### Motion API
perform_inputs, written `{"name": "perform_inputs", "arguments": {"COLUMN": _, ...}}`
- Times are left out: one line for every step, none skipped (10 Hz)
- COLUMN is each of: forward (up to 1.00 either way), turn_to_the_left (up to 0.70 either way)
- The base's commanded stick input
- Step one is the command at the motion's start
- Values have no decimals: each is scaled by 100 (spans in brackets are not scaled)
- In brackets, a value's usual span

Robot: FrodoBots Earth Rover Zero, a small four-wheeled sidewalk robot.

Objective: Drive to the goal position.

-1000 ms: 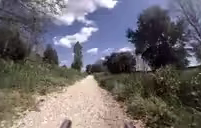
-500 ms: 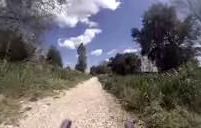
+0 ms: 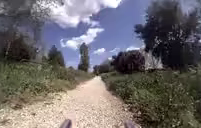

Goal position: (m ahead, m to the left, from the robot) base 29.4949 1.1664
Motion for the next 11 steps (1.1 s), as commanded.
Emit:
{"name": "perform_inputs", "arguments": {"forward": 85, "turn_to_the_left": 0}}
{"name": "perform_inputs", "arguments": {"forward": 85, "turn_to_the_left": 0}}
{"name": "perform_inputs", "arguments": {"forward": 85, "turn_to_the_left": 0}}
{"name": "perform_inputs", "arguments": {"forward": 85, "turn_to_the_left": 0}}
{"name": "perform_inputs", "arguments": {"forward": 84, "turn_to_the_left": 0}}
{"name": "perform_inputs", "arguments": {"forward": 85, "turn_to_the_left": 0}}
{"name": "perform_inputs", "arguments": {"forward": 85, "turn_to_the_left": 0}}
{"name": "perform_inputs", "arguments": {"forward": 85, "turn_to_the_left": 0}}
{"name": "perform_inputs", "arguments": {"forward": 85, "turn_to_the_left": 0}}
{"name": "perform_inputs", "arguments": {"forward": 85, "turn_to_the_left": 0}}
{"name": "perform_inputs", "arguments": {"forward": 85, "turn_to_the_left": 0}}
